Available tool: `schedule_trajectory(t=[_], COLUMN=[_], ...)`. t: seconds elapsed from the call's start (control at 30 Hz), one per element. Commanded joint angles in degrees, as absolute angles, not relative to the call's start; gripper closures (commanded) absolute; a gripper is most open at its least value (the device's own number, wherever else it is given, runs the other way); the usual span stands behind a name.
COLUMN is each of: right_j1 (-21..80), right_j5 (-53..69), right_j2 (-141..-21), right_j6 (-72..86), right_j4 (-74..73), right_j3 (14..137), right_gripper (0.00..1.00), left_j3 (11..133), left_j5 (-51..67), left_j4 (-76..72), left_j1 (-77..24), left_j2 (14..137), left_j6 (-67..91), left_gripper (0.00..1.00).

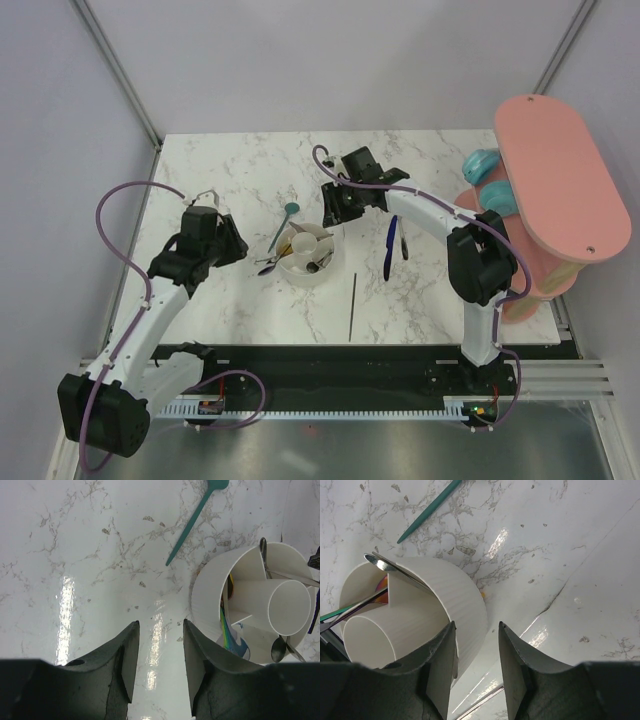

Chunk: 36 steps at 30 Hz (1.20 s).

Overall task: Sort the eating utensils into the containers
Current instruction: Adjust the storage box at the center of the board.

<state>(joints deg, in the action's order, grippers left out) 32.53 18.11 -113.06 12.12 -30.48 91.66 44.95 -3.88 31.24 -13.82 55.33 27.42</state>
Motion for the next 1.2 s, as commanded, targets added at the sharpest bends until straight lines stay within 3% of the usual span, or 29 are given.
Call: schedule_trajectory(t=[0.0, 1.17], right_j1=[32.96, 35.24], right_j5=[17.23, 16.09], right_j2=[-110.22, -116.19], right_j6=[11.08, 10.72], right_j4=[-30.41, -33.49], right_j3=[94.13, 94.57], right_gripper=[0.53, 0.54], left_j3=[44.83, 42.01], left_j5=[-2.81, -0.79], left_j4=[31.11, 31.55], left_j1=[-13.54, -13.62], left_j2=[54.58, 52.12], left_j6=[28.65, 28.92], left_gripper=[0.53, 0.53])
